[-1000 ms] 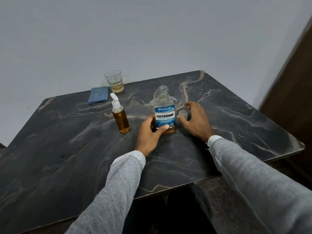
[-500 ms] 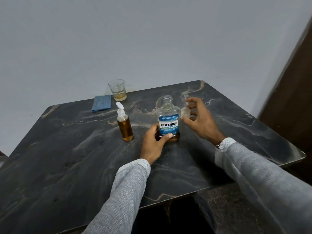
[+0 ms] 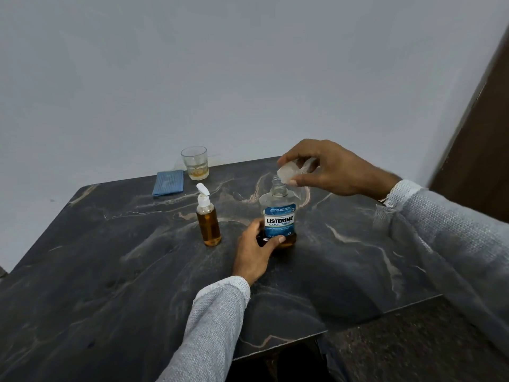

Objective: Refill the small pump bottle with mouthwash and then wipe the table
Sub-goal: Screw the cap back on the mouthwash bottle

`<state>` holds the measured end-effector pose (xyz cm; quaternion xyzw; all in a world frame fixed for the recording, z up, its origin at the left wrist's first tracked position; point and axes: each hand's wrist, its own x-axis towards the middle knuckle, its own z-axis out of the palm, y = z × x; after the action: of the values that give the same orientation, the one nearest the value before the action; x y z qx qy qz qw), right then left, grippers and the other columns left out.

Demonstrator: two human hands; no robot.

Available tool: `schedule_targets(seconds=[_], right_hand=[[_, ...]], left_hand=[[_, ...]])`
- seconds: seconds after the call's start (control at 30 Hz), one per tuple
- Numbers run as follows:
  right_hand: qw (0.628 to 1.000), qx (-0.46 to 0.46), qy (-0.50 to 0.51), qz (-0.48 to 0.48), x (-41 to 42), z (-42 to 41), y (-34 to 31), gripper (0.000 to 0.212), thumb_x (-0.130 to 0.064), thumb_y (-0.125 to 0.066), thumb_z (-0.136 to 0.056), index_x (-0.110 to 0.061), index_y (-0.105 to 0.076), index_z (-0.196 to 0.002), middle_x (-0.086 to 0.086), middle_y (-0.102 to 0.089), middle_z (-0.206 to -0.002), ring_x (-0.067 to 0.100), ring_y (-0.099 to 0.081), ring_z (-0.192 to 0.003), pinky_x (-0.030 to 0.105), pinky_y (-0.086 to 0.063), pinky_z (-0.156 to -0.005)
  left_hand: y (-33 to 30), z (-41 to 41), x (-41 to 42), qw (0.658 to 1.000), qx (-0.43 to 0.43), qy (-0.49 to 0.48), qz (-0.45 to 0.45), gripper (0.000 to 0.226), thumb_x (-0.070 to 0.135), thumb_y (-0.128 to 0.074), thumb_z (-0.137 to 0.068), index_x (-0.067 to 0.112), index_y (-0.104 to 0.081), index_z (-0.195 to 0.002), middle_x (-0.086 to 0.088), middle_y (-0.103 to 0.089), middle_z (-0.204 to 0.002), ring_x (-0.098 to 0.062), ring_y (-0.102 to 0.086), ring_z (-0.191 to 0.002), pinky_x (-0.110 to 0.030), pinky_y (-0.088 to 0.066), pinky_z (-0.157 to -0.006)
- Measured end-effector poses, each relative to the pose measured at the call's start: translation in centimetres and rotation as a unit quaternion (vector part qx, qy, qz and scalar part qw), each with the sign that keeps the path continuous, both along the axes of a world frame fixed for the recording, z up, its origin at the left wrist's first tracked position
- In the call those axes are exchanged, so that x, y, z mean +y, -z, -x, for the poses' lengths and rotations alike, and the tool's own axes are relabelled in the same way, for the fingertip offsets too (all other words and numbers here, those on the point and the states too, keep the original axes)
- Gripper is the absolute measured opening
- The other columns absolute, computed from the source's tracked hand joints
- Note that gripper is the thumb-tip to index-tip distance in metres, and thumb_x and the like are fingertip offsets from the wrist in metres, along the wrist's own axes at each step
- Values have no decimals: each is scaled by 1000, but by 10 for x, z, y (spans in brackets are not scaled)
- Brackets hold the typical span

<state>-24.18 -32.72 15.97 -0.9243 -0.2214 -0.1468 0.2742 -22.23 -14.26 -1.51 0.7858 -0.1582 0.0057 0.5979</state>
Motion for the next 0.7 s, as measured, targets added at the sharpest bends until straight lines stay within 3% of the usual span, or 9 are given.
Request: schedule_targets(seconds=[0.07, 0.23, 0.5, 0.7], right_hand=[[999, 13, -15, 40, 5, -3, -7, 38, -15, -76, -83, -20, -66, -120, -8, -62, -113, 4, -56, -95, 15, -47, -79], [994, 30, -26, 99, 16, -10, -17, 38, -18, -75, -84, -25, -63, -119, -15, -61, -108, -7, -55, -88, 8, -43, -73], [989, 49, -27, 140, 17, -14, -13, 38, -23, -72, -86, -23, -63, -123, -13, -62, -111, -5, -56, -90, 4, -40, -71], [990, 48, -20, 132, 19, -14, -6, 39, -28, -72, -85, -21, -64, -122, -13, -63, -105, -1, -58, -87, 10, -42, -70]], left_hand=[[0, 0, 0, 1000, 0, 0, -2, 42, 21, -73, -83, 31, -52, -118, 7, -60, -127, -3, -54, -114, -15, -41, -90], [-1, 1, 0, 1000, 7, -4, -9, 50, 20, -73, -83, 20, -53, -129, 0, -59, -133, -13, -53, -124, -33, -44, -105], [-2, 2, 0, 1000, -5, -3, -10, 43, 21, -74, -83, 30, -53, -119, 6, -61, -129, -1, -52, -112, -19, -43, -95], [-2, 1, 0, 1000, -8, -4, -12, 42, 22, -74, -82, 36, -51, -114, 12, -60, -125, 0, -51, -112, -13, -40, -89]])
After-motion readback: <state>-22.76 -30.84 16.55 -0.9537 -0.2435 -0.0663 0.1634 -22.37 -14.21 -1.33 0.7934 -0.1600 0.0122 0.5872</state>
